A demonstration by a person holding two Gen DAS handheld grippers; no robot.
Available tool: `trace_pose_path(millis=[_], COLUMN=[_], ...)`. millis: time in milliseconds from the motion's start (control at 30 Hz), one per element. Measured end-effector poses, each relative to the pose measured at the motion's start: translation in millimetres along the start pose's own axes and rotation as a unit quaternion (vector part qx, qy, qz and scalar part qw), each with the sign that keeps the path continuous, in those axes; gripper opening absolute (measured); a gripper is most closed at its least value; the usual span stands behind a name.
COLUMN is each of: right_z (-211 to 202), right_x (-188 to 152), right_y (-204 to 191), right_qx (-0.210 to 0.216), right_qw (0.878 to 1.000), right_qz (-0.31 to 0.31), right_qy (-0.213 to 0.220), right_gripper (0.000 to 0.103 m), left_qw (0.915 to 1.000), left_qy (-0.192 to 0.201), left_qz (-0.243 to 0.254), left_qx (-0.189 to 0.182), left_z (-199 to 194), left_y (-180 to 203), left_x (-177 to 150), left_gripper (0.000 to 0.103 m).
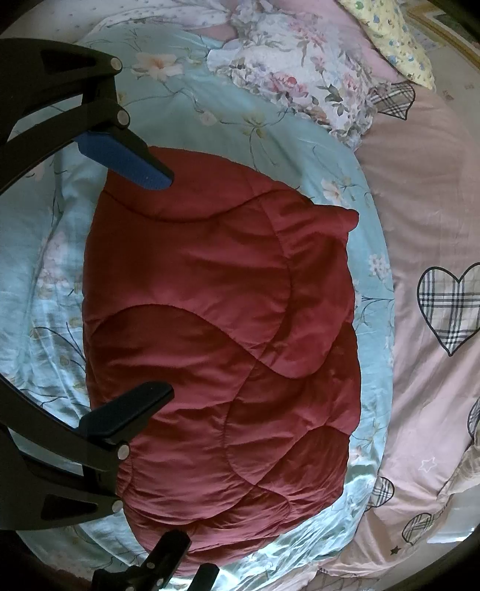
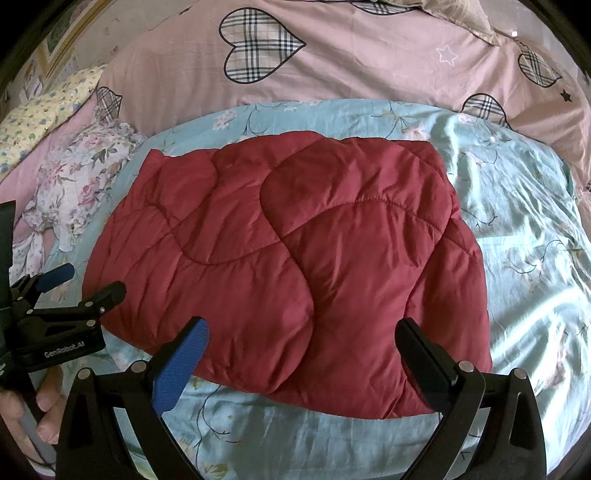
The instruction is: Fold large clothes
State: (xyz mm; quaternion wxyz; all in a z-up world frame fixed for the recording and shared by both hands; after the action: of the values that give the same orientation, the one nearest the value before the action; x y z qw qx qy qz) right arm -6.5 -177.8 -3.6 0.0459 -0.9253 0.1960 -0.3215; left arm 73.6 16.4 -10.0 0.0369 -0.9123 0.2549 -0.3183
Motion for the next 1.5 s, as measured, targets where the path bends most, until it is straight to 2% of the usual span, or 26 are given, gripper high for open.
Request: trace_pose_path(millis=[1500], right_z=[-8.5], right_x=[3.8], right_y=[-2.5], right_qx=[-0.005], right_qw=[1.000], right_qz=[0.009], right_qy=[0.007], right_gripper=[0.102], left_qw=[0.9999], left_qy=[0.005], left_qz=[-0.010], left_qx=[0.009], left_z=[-6.4], left_y=[-1.1], left_x=[1.9], left_gripper=[0.103])
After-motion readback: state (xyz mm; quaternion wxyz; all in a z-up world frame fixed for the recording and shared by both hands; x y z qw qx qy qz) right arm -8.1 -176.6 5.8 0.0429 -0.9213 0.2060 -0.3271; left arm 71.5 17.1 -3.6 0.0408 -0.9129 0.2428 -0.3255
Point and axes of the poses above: each gripper's, at about its wrist camera, not at the fingertips, and z roughly the way its jaws point, y to its right, x to its top, the point moved 1 cm from there along z, roughly the way its jaws point, and after that the axes turned 9 degrees about z, right-handed, at the moved point
